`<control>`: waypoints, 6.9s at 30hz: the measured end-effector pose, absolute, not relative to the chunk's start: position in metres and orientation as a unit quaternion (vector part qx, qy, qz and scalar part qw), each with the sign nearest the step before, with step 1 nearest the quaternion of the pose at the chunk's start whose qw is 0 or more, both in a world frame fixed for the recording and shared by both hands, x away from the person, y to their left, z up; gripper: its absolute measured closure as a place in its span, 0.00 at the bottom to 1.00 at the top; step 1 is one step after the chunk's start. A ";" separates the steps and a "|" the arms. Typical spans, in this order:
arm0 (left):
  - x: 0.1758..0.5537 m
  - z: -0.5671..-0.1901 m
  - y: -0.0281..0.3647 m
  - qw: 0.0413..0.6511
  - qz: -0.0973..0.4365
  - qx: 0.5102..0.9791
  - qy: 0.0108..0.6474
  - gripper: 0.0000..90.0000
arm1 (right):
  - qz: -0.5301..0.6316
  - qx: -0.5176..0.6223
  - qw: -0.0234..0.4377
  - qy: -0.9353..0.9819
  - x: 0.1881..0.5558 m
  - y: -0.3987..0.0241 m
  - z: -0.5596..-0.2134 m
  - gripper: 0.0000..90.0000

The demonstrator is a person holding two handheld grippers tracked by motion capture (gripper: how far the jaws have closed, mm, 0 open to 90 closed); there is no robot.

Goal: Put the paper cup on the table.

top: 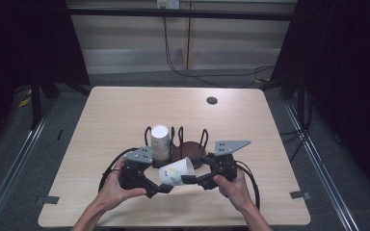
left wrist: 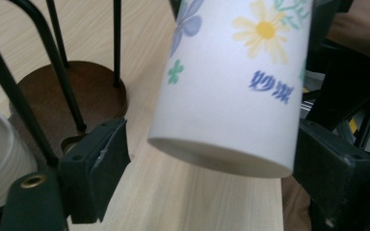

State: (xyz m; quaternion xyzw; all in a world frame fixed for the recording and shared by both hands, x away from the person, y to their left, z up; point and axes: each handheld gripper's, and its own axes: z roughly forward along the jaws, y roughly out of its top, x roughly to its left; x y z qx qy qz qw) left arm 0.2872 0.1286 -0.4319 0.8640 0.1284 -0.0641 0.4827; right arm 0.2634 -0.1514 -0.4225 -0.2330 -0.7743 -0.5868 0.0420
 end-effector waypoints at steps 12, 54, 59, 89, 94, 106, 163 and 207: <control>0.294 -0.433 0.136 0.474 -0.047 0.866 0.151 0.18 | -0.575 -0.255 0.030 -0.777 0.266 -0.158 -0.423 0.33; 0.279 -0.443 0.201 0.448 0.029 0.867 0.214 0.18 | -0.548 -0.326 -0.029 -0.770 0.258 -0.223 -0.407 0.34; 0.277 -0.446 0.205 0.448 0.030 0.868 0.213 0.18 | -0.533 -0.331 -0.035 -0.778 0.260 -0.226 -0.405 0.34; 0.277 -0.457 0.214 0.454 0.016 0.862 0.224 0.18 | -0.367 -0.401 -0.072 -0.836 0.309 -0.251 -0.394 0.33; 0.277 -0.456 0.216 0.457 0.016 0.861 0.224 0.18 | -0.327 -0.413 -0.081 -0.846 0.323 -0.247 -0.393 0.33; 0.274 -0.455 0.214 0.458 0.014 0.863 0.213 0.18 | -0.235 -0.419 -0.089 -0.873 0.349 -0.235 -0.395 0.32; 0.275 -0.460 0.215 0.453 0.018 0.866 0.212 0.18 | -0.160 -0.464 -0.084 -0.867 0.401 -0.213 -0.423 0.16; 0.272 -0.462 0.205 0.456 0.030 0.858 0.234 0.18 | -0.413 -0.466 -0.166 -0.765 0.325 -0.243 -0.395 0.16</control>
